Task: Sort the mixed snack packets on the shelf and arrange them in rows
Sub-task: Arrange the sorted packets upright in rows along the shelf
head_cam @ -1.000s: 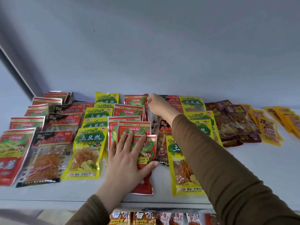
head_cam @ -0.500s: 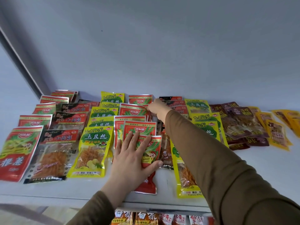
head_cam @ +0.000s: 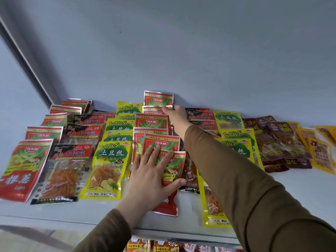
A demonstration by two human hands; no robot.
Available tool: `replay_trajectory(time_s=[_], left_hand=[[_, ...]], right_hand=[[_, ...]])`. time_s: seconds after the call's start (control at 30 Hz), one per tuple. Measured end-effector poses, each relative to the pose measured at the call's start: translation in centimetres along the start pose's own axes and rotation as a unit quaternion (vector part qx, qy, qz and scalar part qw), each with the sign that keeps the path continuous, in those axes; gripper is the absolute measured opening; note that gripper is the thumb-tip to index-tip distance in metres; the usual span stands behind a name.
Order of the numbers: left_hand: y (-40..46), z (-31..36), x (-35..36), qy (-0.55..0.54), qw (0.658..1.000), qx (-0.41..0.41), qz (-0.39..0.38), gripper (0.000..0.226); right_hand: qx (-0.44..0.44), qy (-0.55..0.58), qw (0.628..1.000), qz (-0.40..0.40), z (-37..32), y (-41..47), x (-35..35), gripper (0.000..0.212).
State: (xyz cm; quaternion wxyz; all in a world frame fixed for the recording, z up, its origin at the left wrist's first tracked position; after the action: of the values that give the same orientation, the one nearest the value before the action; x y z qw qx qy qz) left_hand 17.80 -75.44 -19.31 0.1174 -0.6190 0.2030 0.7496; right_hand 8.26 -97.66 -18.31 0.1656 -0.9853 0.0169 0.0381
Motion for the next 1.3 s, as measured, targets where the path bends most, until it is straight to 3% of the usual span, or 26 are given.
replay_trajectory(time_s=[0.2,0.43,0.63,0.7,0.77,0.93,1.1,1.3], left_hand=[[1.5,-1.1,-0.5,-0.007,1.000,0.007,-0.002,0.100],[-0.1,-1.7,-1.6,-0.010,0.998,0.006,0.068,0.079],[-0.9,-3.3,-1.0,0.009,0.998,-0.043,0.047,0.086],[-1.1,-3.1,-1.4,0.010,0.997,-0.042,0.065,0.084],[-1.2,-3.8,-2.2,0.004,0.994,-0.054,0.095,0.080],[-0.8,-7.8,-3.3,-0.002,0.990,-0.122,0.068,0.095],[-0.6,-7.3,-1.7,-0.003,0.993,-0.109,0.034,0.100],[-0.6,-6.9,-1.8,-0.025,0.992,-0.096,0.072,0.097]], right_hand=[[0.007,0.010,1.000,0.025,-0.3,0.1,-0.9,0.024],[0.086,0.032,0.994,-0.050,-0.7,-2.4,0.0,0.033],[-0.018,0.063,0.997,-0.041,-1.5,-12.4,-3.1,0.005],[-0.029,0.086,0.995,-0.044,1.3,-16.0,-3.0,0.042],[-0.028,0.058,0.997,-0.046,4.3,-18.6,-2.0,0.063],[-0.098,-0.075,0.992,0.003,4.7,-21.8,-0.6,0.071],[-0.184,-0.064,0.977,0.088,6.4,-26.0,-2.2,0.069],[-0.177,-0.099,0.978,0.055,8.0,-25.9,-0.4,0.065]])
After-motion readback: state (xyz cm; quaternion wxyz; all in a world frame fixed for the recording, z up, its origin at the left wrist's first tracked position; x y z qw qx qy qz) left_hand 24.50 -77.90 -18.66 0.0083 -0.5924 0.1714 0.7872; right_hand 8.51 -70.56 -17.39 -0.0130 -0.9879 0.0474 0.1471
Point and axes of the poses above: each hand's wrist, its own y-axis towards the middle knuckle, its own x-axis out of the palm, z = x × y, the point moved 10 cm from there along y, towards the middle knuckle, and after that the axes turned 14 degrees about x, right-handed, at the moved point
